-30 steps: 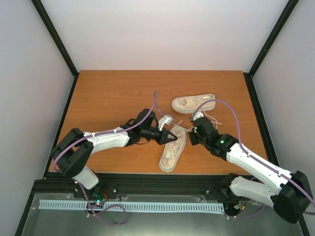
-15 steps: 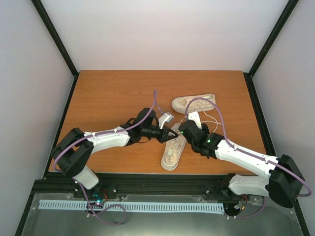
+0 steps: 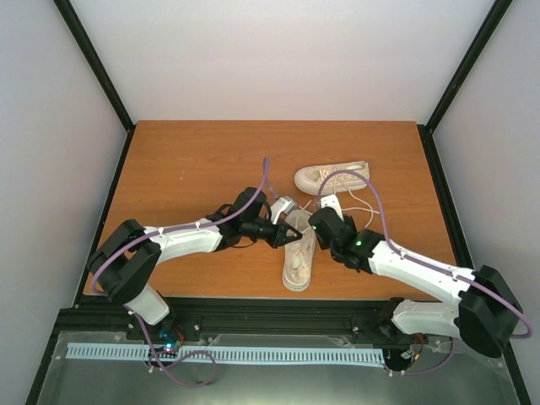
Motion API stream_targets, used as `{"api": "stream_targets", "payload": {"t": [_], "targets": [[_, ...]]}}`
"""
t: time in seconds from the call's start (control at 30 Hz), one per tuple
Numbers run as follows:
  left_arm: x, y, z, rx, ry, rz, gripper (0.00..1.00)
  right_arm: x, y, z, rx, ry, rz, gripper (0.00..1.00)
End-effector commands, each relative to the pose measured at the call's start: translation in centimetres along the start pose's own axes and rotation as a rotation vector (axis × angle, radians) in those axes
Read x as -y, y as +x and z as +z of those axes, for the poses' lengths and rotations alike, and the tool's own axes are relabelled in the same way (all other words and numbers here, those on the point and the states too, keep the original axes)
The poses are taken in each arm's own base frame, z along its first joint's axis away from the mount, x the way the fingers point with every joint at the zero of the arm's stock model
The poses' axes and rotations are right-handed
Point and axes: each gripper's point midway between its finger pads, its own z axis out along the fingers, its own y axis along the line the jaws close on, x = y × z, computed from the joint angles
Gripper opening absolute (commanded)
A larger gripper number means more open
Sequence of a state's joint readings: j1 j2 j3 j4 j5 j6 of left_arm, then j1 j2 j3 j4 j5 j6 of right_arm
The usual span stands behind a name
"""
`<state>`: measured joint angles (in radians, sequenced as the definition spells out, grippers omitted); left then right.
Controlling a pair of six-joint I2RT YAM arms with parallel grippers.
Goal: Tie the shoes
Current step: Cross the shoelace with the shoelace, then tie the shoelace on the shoe.
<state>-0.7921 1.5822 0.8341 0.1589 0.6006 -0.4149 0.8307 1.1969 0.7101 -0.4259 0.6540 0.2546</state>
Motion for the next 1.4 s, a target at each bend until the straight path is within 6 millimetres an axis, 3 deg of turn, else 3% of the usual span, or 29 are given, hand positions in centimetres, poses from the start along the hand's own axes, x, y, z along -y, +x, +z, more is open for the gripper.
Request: {"api": "stream_targets", "payload": {"t": [0.0,0.1,0.2,0.3,0.4,0.5,0.57,0.7,0.93,1.37], "targets": [[0.4,1.1,-0.4,-0.036,0.016,-0.002,0.01,-1.9,1.9,-0.8,-0.042,-0.187,0.061,0.12],[0.4,1.1,-0.6,-0.027,0.011,-0.001,0.01,-2.2,1.3,-1.7,0.021,-0.274,0.139,0.20],[0.5,1.1,-0.7,-0.024,0.011,-0.001,0.01,-3.7,1.2,-2.5,0.028,-0.439,0.202,0.26],[0.6,1.0,-0.8,-0.021,0.013,0.004,0.01,-4.6,1.0,-3.3,0.015,-0.529,0.214,0.43],[0.8,0.9,-1.0,-0.017,0.016,0.008,0.01,-3.4,0.5,-3.9,0.053,-0.531,0.246,0.68],[1.0,0.7,-1.2,-0.013,0.017,0.019,0.01,-2.0,-0.4,-4.8,0.123,-0.559,0.290,0.79],[1.2,0.7,-1.2,-0.018,0.020,0.023,0.01,-2.4,-1.4,-5.9,0.192,-0.647,0.292,0.83],[1.8,0.7,-1.4,-0.029,0.047,0.033,0.01,-4.7,-2.4,-7.8,0.334,-0.827,0.211,0.85],[2.3,0.7,-1.9,-0.043,0.049,0.055,0.01,-6.9,-0.5,-6.1,0.353,-0.885,0.143,0.81],[2.7,0.8,-1.8,-0.056,0.068,0.051,0.01,-9.5,1.2,-3.4,0.320,-0.665,-0.056,0.75]]}}
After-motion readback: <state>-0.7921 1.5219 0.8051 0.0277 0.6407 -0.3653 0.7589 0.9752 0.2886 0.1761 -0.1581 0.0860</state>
